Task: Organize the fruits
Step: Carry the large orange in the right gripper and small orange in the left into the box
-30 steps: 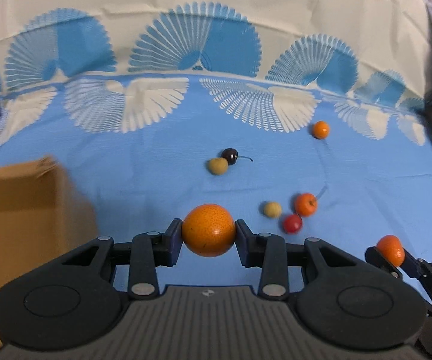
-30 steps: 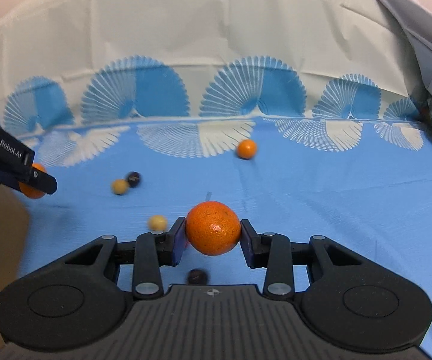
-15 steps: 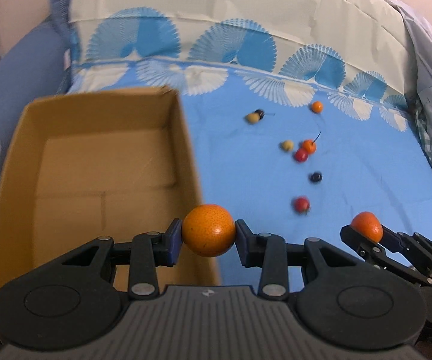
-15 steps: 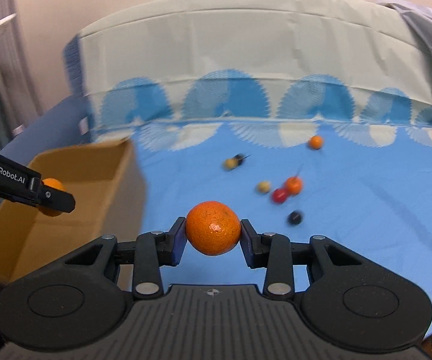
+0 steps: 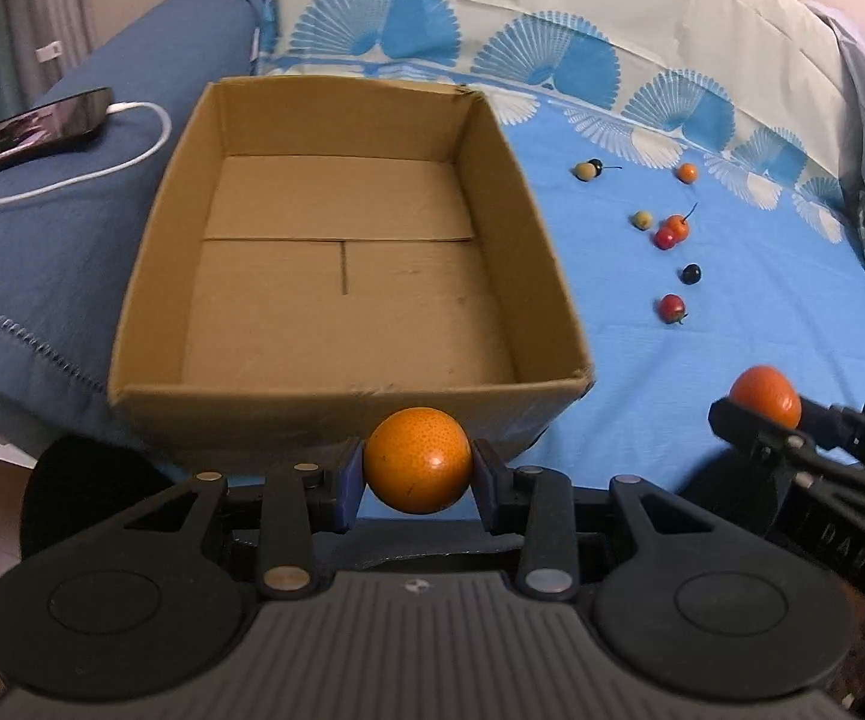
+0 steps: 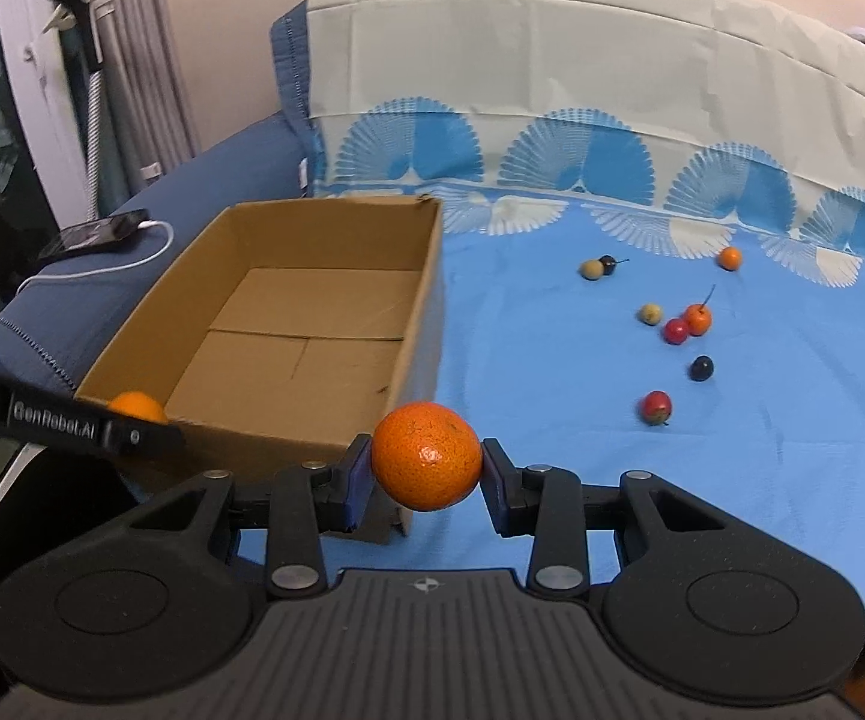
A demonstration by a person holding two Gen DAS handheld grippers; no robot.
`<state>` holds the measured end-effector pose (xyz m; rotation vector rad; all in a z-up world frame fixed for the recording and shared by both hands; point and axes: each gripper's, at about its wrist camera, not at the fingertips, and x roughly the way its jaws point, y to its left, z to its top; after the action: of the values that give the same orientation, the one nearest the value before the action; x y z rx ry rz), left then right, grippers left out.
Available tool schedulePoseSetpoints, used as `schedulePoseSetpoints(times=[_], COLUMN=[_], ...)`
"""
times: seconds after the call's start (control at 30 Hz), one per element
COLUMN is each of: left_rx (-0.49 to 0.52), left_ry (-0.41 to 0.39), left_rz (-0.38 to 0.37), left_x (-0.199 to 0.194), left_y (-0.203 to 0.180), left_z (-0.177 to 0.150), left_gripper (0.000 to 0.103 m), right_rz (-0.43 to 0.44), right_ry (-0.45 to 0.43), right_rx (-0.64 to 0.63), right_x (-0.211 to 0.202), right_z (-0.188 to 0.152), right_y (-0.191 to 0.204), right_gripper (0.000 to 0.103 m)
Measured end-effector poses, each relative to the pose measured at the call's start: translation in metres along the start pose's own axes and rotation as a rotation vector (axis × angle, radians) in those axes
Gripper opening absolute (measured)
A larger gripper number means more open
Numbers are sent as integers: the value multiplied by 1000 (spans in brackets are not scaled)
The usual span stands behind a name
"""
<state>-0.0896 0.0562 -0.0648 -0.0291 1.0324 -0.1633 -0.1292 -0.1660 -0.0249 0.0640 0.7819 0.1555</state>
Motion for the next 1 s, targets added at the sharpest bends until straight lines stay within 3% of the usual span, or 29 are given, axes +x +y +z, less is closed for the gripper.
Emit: schedulePoseSetpoints(times=[0.37,1.0], left_rx=[-54,-85], left_ry=[-57,-64], left_rz=[-21,-18], left_x=[-18,-15], left_y=[21,34], left_z=[-7,-7], left_gripper=[41,41], right_rz=[-4,-14], right_ry=[-2,15], right_rx=[-82,-91], right_x=[-10,-3], right_z=[1,0], right_y=[33,35], right_gripper=[39,39])
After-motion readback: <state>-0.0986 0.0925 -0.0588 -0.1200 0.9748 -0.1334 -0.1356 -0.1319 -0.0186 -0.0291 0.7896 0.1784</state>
